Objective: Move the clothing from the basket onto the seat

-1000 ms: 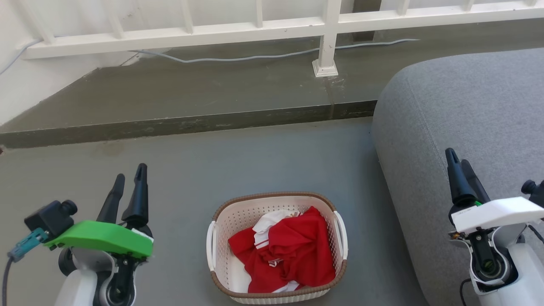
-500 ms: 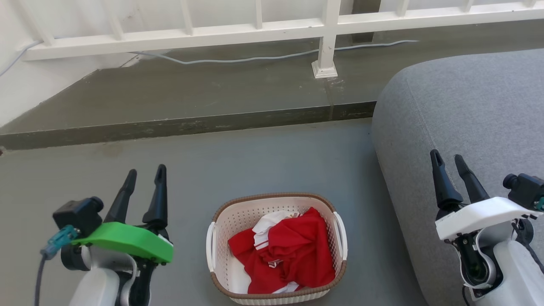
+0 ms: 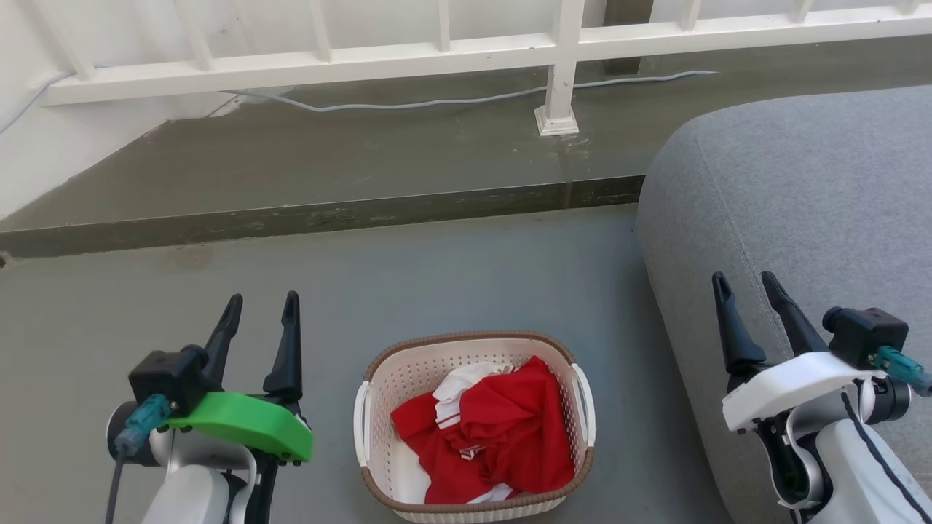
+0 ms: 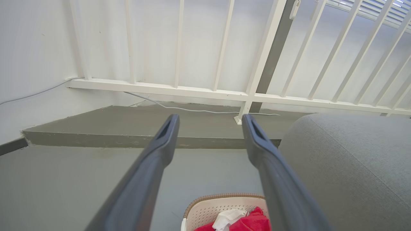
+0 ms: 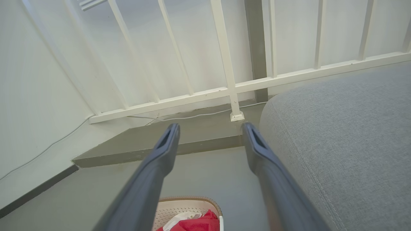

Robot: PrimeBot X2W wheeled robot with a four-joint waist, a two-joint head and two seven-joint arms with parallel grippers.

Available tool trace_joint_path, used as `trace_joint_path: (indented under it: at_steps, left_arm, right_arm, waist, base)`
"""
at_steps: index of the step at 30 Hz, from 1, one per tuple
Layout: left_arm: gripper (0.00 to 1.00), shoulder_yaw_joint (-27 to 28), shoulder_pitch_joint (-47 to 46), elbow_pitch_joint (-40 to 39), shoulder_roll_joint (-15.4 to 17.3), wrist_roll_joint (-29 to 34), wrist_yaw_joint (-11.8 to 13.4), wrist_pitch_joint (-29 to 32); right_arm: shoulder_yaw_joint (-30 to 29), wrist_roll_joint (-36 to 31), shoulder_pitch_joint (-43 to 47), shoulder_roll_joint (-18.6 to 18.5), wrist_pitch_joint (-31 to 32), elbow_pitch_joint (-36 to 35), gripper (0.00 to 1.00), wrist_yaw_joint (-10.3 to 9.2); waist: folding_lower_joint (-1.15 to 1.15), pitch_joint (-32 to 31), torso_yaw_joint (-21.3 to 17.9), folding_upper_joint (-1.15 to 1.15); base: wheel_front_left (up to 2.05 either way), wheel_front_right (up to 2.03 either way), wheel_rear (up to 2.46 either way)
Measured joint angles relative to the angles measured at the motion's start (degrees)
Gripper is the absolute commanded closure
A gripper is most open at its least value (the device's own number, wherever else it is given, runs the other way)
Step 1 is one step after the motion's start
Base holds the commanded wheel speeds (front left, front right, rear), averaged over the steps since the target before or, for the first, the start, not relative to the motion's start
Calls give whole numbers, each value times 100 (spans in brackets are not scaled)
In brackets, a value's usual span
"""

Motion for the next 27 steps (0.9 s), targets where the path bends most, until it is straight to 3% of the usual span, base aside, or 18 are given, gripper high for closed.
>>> trace_joint_path:
  at_steps: [17, 27]
  left_arm:
    - [0, -240, 7, 331, -57, 948, 276, -252]
    - [0, -213, 7, 472, -90, 973, 326, -274]
  right_arm:
    - [276, -1024, -1, -14, -349, 205, 0, -152]
    - [250, -1040, -19, 5, -366, 258, 0, -152]
  waist:
    - [0, -6, 15, 0]
    - [0, -8, 22, 0]
  base:
    - [0, 0, 0]
    - [0, 0, 0]
